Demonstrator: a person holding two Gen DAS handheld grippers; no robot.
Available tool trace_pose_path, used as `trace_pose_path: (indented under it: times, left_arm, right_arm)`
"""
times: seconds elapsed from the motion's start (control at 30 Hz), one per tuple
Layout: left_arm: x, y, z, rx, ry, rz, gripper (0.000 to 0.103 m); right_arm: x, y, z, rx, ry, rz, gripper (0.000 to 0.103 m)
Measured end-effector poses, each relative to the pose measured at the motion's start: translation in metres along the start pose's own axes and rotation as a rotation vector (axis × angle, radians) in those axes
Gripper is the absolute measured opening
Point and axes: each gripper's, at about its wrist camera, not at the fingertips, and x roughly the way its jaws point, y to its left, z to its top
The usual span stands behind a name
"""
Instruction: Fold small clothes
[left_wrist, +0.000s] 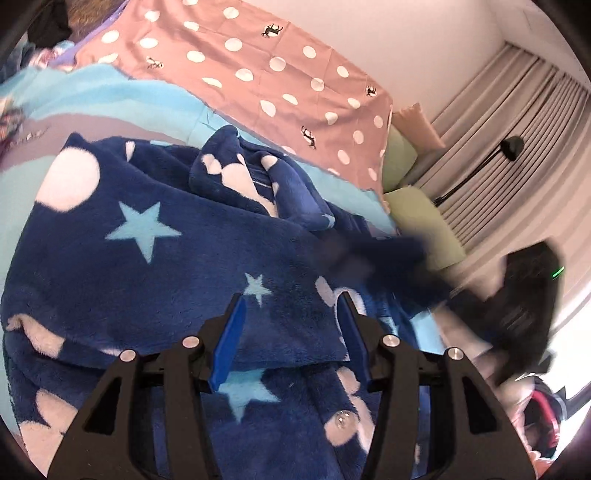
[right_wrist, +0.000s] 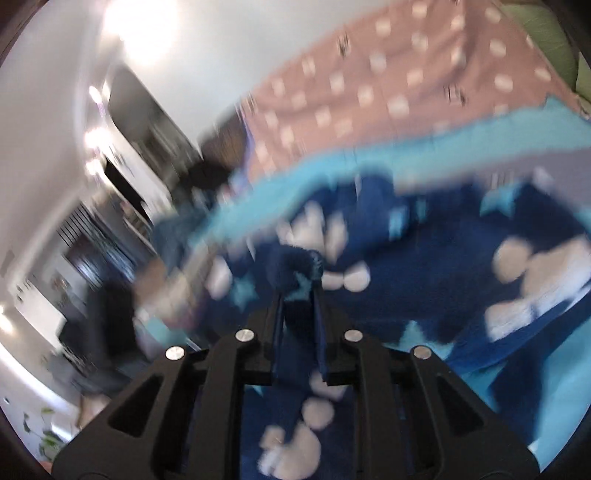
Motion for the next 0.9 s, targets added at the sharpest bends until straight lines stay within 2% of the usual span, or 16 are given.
trace_pose_path:
  times: [0.07, 0.13, 0.27, 0.37, 0.5, 0.6, 0.67, 0.7, 0.73, 0.77, 0.9]
  left_arm:
    - [0.002, 0.001, -0.001, -0.016, 0.026, -0.069, 0.054]
    - [0.007, 0.0, -0.002, -0.025, 0.052, -0.099, 0.055]
    - [0.021, -0.001, -0.006, -0.044, 0.103, -0.101, 0.059]
    - [0.028, -0.004, -0.007, -0.068, 0.123, -0.134, 0.06]
    - [0.044, -0.007, 0.0, -0.114, 0.17, -0.139, 0.069]
    - [0.064, -0.011, 0.005, -0.132, 0.219, -0.135, 0.069]
    - [0.072, -0.014, 0.007, -0.139, 0.219, -0.118, 0.068]
    - [0.076, -0.019, 0.009, -0.127, 0.207, -0.126, 0.052]
    - [0.078, -0.024, 0.011, -0.115, 0.197, -0.145, 0.014]
    - [0.079, -0.028, 0.014, -0.101, 0.192, -0.17, 0.009]
    - [0.055, -0.065, 0.035, 0.02, 0.082, -0.192, 0.008]
  right_arm:
    - [0.013, 0.002, -0.015, 0.005, 0.05, -0.013, 0.017]
    - [0.017, 0.005, -0.022, -0.017, 0.062, -0.03, 0.017]
    - [0.006, 0.008, -0.031, -0.049, 0.06, -0.04, 0.017]
    - [0.005, 0.015, -0.038, -0.108, 0.069, -0.065, 0.018]
    - [0.008, 0.024, -0.047, -0.171, 0.073, -0.097, 0.018]
    - [0.006, 0.03, -0.048, -0.194, 0.056, -0.103, 0.018]
    - [0.003, 0.032, -0.048, -0.195, 0.044, -0.093, 0.018]
    - [0.002, 0.031, -0.047, -0.196, 0.039, -0.088, 0.018]
    - [0.001, 0.032, -0.047, -0.199, 0.037, -0.085, 0.018]
    - [-0.001, 0.032, -0.047, -0.203, 0.035, -0.089, 0.018]
    - [-0.017, 0.031, -0.045, -0.195, 0.002, -0.059, 0.026]
